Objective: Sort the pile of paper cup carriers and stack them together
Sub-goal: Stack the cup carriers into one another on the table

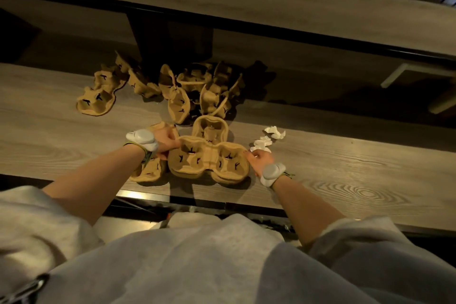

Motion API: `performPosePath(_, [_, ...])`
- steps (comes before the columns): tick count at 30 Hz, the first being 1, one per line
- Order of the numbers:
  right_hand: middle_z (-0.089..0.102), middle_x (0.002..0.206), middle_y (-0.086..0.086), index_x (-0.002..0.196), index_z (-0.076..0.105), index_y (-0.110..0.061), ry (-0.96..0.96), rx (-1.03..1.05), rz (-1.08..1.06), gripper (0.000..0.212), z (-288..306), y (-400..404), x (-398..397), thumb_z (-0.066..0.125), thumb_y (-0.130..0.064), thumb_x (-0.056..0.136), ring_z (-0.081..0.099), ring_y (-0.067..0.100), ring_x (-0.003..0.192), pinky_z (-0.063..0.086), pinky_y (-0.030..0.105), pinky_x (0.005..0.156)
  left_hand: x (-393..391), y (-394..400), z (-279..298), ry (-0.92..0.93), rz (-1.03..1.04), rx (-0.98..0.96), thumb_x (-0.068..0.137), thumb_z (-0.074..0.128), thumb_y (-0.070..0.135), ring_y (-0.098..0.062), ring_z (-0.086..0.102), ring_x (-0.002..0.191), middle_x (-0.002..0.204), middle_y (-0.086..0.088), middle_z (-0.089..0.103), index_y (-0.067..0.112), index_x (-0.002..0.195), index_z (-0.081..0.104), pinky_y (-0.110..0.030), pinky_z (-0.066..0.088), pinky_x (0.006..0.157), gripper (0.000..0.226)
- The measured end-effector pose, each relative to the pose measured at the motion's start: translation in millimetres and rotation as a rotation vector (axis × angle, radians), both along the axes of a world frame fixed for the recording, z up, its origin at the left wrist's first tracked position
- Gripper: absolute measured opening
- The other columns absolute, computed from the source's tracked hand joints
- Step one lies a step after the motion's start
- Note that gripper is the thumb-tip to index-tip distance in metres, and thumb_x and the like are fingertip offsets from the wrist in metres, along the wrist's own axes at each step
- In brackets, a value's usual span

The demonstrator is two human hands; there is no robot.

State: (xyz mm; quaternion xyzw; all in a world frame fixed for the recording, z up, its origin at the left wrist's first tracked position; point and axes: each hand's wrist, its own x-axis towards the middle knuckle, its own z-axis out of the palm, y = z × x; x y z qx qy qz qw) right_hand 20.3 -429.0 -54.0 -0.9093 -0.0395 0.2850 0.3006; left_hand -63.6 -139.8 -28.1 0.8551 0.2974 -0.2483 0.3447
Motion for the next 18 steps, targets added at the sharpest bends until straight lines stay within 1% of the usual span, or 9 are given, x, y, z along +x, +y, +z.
performPosePath(1, [0.062, 0.08, 0.011, 0.081, 0.064, -0.009, 0.008, -0.029, 0.027, 0.043, 0.4, 1.2, 1.0, 0.046, -0.045, 0.094, 0.054, 0.026, 0.081, 0.04, 0.031, 0.074, -0.5, -1.0, 0.6, 0.006, 0.003, -0.009, 0.089, 0.056, 0.047, -0.02, 0.063, 0.061, 0.08, -0.007, 0.062, 0.011, 0.095, 0.058, -0.026, 0.055, 0.054, 0.036])
performPosePath(4, [0.062, 0.092, 0.015, 0.085, 0.058, -0.011, 0.033, -0.093, 0.094, 0.045, 1.2, 8.1, 2.7, 0.034, -0.046, 0.098, 0.055, 0.028, 0.09, 0.035, 0.027, 0.077, -1.6, -0.8, 2.6, 0.009, -0.027, 0.009, 0.09, 0.051, 0.052, -0.017, 0.062, 0.062, 0.087, -0.005, 0.062, 0.016, 0.108, 0.052, -0.023, 0.054, 0.051, 0.04])
performPosePath(5, [0.064, 0.099, 0.017, 0.09, 0.061, -0.009, 0.039, -0.107, 0.101, 0.049, -0.8, 10.7, 2.9, 0.031, -0.047, 0.099, 0.058, 0.031, 0.097, 0.034, 0.027, 0.078, -1.6, 0.5, 1.6, 0.019, -0.068, 0.045, 0.091, 0.047, 0.055, -0.018, 0.062, 0.062, 0.093, -0.007, 0.065, 0.018, 0.11, 0.052, -0.023, 0.052, 0.049, 0.042])
performPosePath(7, [0.065, 0.111, 0.019, 0.104, 0.065, -0.003, 0.015, -0.12, 0.098, 0.056, -7.1, 15.4, 0.7, 0.029, -0.045, 0.1, 0.058, 0.034, 0.107, 0.032, 0.026, 0.077, -2.2, 0.5, -3.2, 0.04, -0.174, 0.137, 0.093, 0.038, 0.057, -0.02, 0.061, 0.068, 0.098, -0.011, 0.067, 0.017, 0.113, 0.054, -0.023, 0.046, 0.051, 0.047])
performPosePath(9, [0.065, 0.113, 0.021, 0.106, 0.065, 0.0, -0.027, -0.135, 0.095, 0.055, -13.1, 17.9, -1.9, 0.03, -0.042, 0.101, 0.059, 0.034, 0.106, 0.031, 0.026, 0.075, -2.9, -2.3, -9.2, 0.024, -0.221, 0.169, 0.096, 0.033, 0.054, -0.023, 0.057, 0.075, 0.088, -0.009, 0.063, 0.014, 0.105, 0.056, -0.024, 0.04, 0.053, 0.047])
performPosePath(12, [0.066, 0.11, 0.022, 0.096, 0.065, -0.002, -0.094, -0.177, 0.135, 0.052, -20.3, 18.4, -0.7, 0.03, -0.04, 0.101, 0.059, 0.031, 0.096, 0.033, 0.028, 0.072, -3.0, -4.5, -12.9, -0.038, -0.266, 0.199, 0.099, 0.031, 0.047, -0.023, 0.051, 0.07, 0.068, -0.002, 0.05, 0.015, 0.081, 0.051, -0.03, 0.036, 0.061, 0.043])
performPosePath(14, [0.066, 0.109, 0.022, 0.1, 0.065, -0.001, -0.104, -0.208, 0.166, 0.054, -21.3, 17.8, 2.1, 0.03, -0.042, 0.101, 0.06, 0.034, 0.099, 0.035, 0.029, 0.072, -1.7, -2.6, -13.4, -0.054, -0.326, 0.234, 0.1, 0.03, 0.044, -0.023, 0.049, 0.071, 0.066, -0.002, 0.048, 0.014, 0.076, 0.05, -0.03, 0.034, 0.067, 0.044])
performPosePath(16, [0.066, 0.109, 0.021, 0.104, 0.062, 0.0, -0.111, -0.234, 0.199, 0.055, -19.0, 18.4, 5.8, 0.029, -0.044, 0.1, 0.06, 0.035, 0.102, 0.036, 0.029, 0.072, 1.8, -0.5, -11.7, -0.042, -0.412, 0.301, 0.101, 0.028, 0.042, -0.025, 0.05, 0.072, 0.069, -0.006, 0.05, 0.01, 0.075, 0.05, -0.03, 0.034, 0.067, 0.047])
performPosePath(18, [0.064, 0.113, 0.02, 0.108, 0.061, -0.001, -0.123, -0.259, 0.22, 0.055, -15.9, 22.5, 8.9, 0.028, -0.044, 0.1, 0.059, 0.035, 0.105, 0.041, 0.033, 0.078, 6.6, 0.8, -10.6, -0.033, -0.481, 0.357, 0.102, 0.027, 0.04, -0.024, 0.05, 0.071, 0.072, -0.009, 0.052, 0.008, 0.076, 0.051, -0.031, 0.035, 0.067, 0.048])
